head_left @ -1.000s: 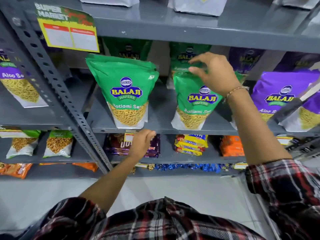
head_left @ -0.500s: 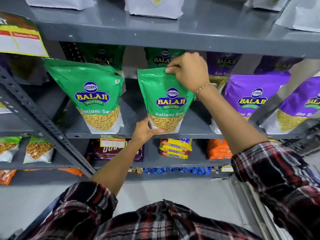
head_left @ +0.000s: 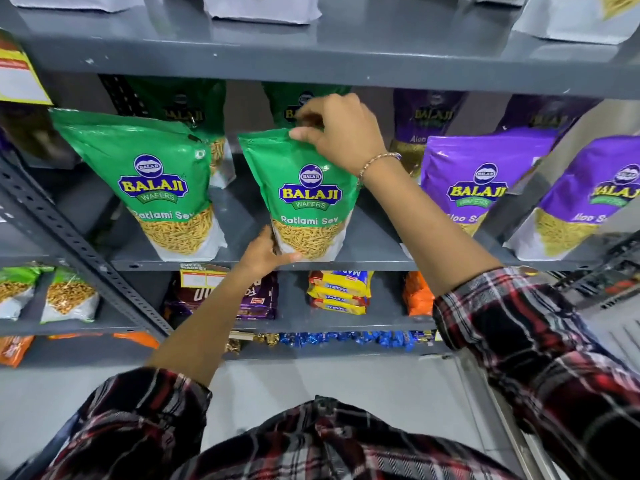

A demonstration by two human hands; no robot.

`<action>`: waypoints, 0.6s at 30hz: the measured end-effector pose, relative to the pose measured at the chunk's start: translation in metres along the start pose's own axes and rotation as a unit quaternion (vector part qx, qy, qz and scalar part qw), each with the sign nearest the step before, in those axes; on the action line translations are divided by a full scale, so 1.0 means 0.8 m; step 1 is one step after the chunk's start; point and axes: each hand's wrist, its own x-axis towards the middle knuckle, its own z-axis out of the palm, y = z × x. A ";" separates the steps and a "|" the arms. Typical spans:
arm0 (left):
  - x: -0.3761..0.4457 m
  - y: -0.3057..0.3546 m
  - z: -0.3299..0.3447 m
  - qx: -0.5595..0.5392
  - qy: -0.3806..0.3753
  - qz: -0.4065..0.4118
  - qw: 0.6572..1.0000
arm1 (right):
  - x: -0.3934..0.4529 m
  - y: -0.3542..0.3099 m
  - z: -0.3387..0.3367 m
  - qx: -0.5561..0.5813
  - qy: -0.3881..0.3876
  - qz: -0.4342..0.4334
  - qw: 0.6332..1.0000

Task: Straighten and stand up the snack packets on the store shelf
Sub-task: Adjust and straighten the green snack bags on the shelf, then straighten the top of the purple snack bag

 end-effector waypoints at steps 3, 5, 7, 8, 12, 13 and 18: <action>-0.027 -0.005 0.021 -0.106 0.132 -0.022 0.985 | -0.016 0.038 -0.026 0.029 0.044 -0.006 0.999; -0.053 -0.005 0.053 -0.081 0.266 -0.010 0.960 | -0.031 0.083 -0.050 0.033 0.058 -0.004 0.998; -0.074 0.004 0.095 -0.084 0.253 -0.024 0.964 | -0.050 0.132 -0.079 0.022 0.044 0.005 0.999; -0.080 0.014 0.118 -0.114 0.205 -0.026 0.972 | -0.060 0.157 -0.095 0.012 0.029 0.012 0.999; -0.058 0.080 0.205 -0.056 0.032 0.068 0.996 | -0.086 0.243 -0.148 -0.035 -0.055 0.036 0.997; -0.046 0.104 0.224 -0.063 0.010 0.086 0.994 | -0.089 0.258 -0.156 -0.039 -0.076 0.046 0.995; 0.021 0.185 0.276 -0.083 0.027 0.083 0.993 | -0.101 0.296 -0.156 -0.085 -0.131 0.040 0.987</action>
